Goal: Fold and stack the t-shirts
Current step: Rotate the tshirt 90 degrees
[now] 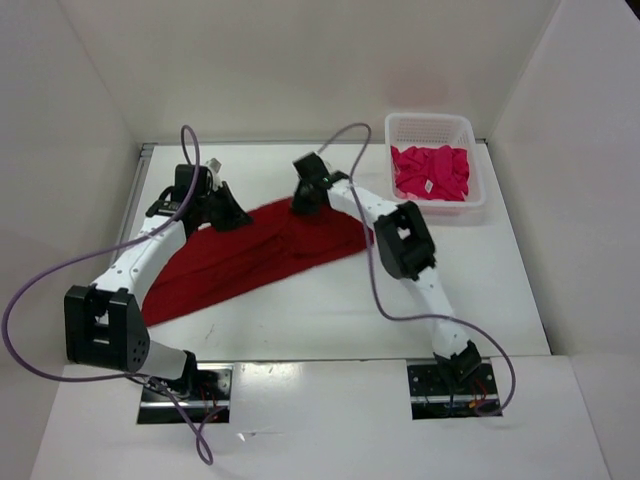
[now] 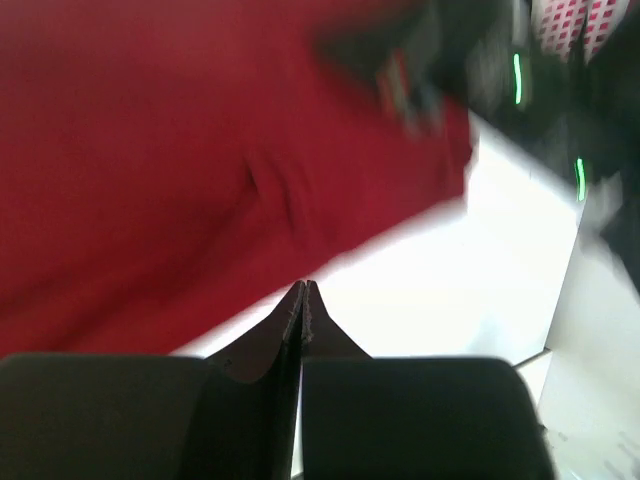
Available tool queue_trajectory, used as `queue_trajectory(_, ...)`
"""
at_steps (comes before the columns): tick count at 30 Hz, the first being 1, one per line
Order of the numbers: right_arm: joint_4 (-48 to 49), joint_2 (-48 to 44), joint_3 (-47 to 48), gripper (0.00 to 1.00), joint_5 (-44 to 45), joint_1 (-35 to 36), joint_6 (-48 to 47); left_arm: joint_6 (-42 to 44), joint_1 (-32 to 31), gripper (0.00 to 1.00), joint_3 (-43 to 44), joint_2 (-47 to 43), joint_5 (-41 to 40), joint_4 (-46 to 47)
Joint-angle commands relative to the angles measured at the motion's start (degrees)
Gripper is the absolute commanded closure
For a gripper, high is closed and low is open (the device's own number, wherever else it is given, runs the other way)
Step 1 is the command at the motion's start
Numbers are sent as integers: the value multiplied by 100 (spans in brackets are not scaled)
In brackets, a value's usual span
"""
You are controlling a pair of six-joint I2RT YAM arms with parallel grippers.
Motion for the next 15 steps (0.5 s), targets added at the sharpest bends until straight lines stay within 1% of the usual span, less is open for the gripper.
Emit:
queue_trajectory(1, -956, 1850, 2569, 100, -73, -29, -445, 114, -22, 100, -108, -326, -7, -232)
queue_trajectory(2, -1276, 2328, 4536, 100, -160, -29, -498, 114, -22, 100, -186, -388, -7, -302)
queue_trajectory(3, -1583, 2812, 5617, 100, -248, -29, -499, 114, -22, 100, -187, -441, -76, -425)
queue_trajectory(4, -1969, 3295, 7185, 100, -328, -29, -499, 114, -22, 100, -187, -537, -138, -478)
queue_trajectory(5, -1547, 3117, 6548, 98, -746, -116, -359, 114, -22, 98, -187, -590, -139, -531)
queue_trajectory(6, -1212, 2759, 5976, 98, -750, -117, -262, 166, -22, 98, -187, -660, -191, -653)
queue_trajectory(7, -956, 2451, 5414, 98, -611, -117, -383, 166, -22, 98, -187, -713, -261, -715)
queue_trajectory(8, -954, 1986, 5408, 98, -444, -117, -532, 166, -22, 97, -187, -766, -262, -716)
queue_trajectory(9, -1101, 1808, 5408, 94, -199, -117, -690, 166, -22, 95, -187, -845, -262, -777)
queue_trajectory(10, -1468, 1649, 5713, 91, -92, -117, -918, 166, 47, 95, -126, -845, -262, -778)
queue_trajectory(11, -1672, 1334, 5881, 86, 57, -117, -1016, 166, 48, 93, -126, -898, -262, -778)
queue_trajectory(12, -1848, 1166, 6066, 76, 111, -117, -1113, 166, 126, 90, -126, -898, -262, -778)
queue_trajectory(13, -2155, 982, 6067, 71, 111, -117, -1253, 166, 205, 89, -126, -898, -262, -778)
queue_trajectory(14, -2262, 579, 5893, 66, 59, -117, -1254, 166, 258, 89, -126, -898, -262, -778)
queue_trajectory(15, -2315, 332, 5222, 59, -72, -117, -1315, 227, 389, 87, -126, -898, -262, -778)
